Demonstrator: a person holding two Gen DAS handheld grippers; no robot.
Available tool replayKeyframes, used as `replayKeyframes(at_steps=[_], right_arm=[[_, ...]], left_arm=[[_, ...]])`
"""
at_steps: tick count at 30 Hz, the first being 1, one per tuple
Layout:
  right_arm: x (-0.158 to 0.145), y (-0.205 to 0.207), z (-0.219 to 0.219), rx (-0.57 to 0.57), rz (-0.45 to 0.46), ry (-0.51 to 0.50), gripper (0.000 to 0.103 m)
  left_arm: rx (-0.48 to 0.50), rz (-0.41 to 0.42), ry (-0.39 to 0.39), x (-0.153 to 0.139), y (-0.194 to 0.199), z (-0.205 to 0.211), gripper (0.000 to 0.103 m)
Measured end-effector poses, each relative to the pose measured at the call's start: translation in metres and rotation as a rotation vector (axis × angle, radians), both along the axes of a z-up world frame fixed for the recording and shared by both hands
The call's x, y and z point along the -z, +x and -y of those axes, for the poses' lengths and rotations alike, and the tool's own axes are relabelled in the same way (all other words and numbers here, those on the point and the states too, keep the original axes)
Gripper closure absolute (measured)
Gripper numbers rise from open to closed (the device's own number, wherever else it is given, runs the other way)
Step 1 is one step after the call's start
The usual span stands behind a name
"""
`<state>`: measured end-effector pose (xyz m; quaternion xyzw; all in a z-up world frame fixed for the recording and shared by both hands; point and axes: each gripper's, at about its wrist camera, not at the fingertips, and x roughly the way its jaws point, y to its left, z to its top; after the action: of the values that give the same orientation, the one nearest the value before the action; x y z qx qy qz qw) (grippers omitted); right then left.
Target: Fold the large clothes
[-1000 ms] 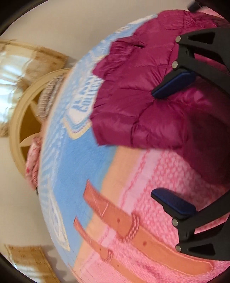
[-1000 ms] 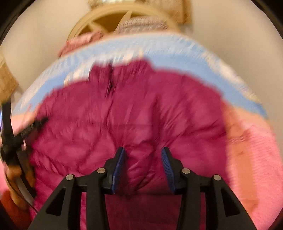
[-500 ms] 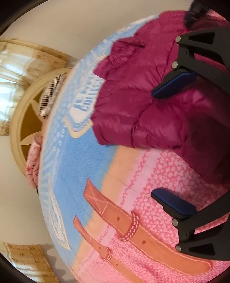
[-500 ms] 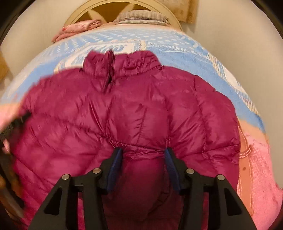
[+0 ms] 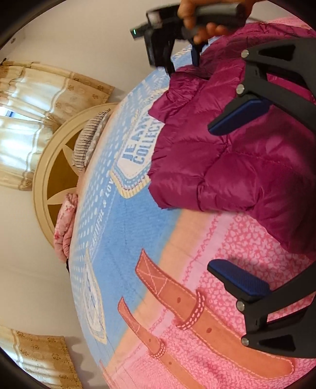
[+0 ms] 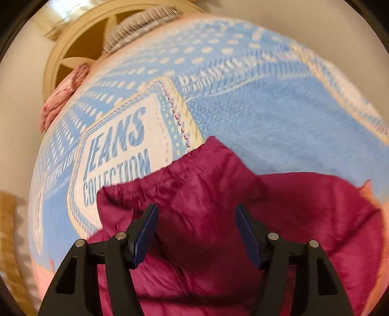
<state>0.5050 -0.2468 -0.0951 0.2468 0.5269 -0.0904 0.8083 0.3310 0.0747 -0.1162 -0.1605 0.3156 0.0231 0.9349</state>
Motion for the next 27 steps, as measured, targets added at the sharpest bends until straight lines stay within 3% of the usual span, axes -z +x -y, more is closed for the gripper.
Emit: replayKeyframes(at_steps=[4,7,8,9,12,17,24,27], right_arm=[[0.017,0.013,-0.007,-0.003,-0.061,-0.064,0.038],[0.016,0.009,-0.006,-0.032,-0.049,-0.064,0.040],[0.014,0.006,-0.005,-0.047,-0.058,-0.078,0.056],[0.012,0.002,-0.001,-0.051,-0.069,-0.082,0.080],[0.002,-0.021,0.015,-0.046,-0.039,0.001,0.090],[-0.016,-0.072,0.038,-0.022,0.014,-0.007,0.094],[0.025,-0.119,0.062,0.028,0.022,-0.067,0.103],[0.029,-0.130,0.057,-0.014,0.139,-0.167,0.103]], left_arm=[[0.004,0.007,0.003,0.000,0.001,0.002,0.000],[0.003,-0.008,-0.006,0.002,0.005,0.001,0.000],[0.001,-0.006,-0.010,0.002,0.004,0.000,0.000],[-0.002,-0.003,-0.015,0.002,0.004,-0.001,0.000],[-0.005,0.005,-0.020,0.001,0.002,-0.002,0.000],[-0.003,0.014,-0.010,0.000,0.000,-0.001,0.000],[0.021,0.035,-0.019,-0.002,-0.005,0.000,0.000],[0.054,0.026,-0.004,-0.002,-0.003,0.006,0.000]])
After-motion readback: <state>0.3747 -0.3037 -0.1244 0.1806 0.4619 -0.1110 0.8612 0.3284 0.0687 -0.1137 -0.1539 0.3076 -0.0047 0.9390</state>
